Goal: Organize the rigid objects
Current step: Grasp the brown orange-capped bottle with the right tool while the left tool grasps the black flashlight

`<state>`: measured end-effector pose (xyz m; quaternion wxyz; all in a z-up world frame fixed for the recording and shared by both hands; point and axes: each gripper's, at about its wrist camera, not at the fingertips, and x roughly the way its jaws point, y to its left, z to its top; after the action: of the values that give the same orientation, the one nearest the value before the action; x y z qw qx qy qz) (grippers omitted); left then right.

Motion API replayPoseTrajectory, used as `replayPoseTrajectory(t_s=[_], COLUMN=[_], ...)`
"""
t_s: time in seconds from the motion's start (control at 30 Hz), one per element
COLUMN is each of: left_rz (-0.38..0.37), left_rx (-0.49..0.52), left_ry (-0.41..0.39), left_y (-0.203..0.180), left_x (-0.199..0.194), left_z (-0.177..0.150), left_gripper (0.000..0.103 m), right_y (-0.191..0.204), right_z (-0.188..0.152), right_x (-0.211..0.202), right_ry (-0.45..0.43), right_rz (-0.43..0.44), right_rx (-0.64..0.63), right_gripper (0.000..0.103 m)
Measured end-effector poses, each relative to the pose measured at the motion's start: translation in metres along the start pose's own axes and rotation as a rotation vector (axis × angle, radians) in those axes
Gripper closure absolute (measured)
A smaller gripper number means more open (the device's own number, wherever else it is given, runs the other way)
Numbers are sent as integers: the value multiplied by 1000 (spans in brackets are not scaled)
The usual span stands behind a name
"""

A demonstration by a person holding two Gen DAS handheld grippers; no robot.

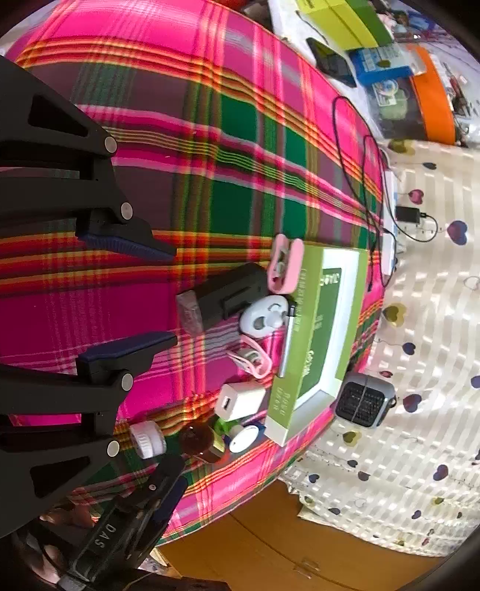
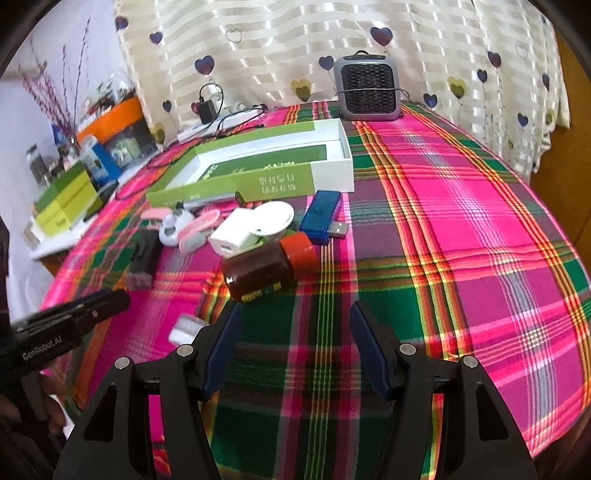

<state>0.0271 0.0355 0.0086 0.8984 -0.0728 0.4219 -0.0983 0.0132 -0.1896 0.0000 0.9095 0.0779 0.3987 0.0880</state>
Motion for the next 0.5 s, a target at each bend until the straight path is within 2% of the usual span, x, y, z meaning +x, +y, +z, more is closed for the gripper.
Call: replayPoseTrajectory(t_s=[0.1, 0.3, 0.5], left_rz=[3, 19, 33], left_rx=[17, 21, 25], left_ry=[-7, 2, 11], left_y=[-5, -9, -10], left_x=[2, 9, 18], left_z=[4, 13, 20], left_gripper=[65, 63, 62], right_y=[-1, 8, 18], right_z=[5, 17, 28], right_x=[0, 0, 10], right_ry=[-9, -35, -5], right_rz=[32, 33, -14], right_rx=[21, 17, 39], right_gripper=[42, 42, 42])
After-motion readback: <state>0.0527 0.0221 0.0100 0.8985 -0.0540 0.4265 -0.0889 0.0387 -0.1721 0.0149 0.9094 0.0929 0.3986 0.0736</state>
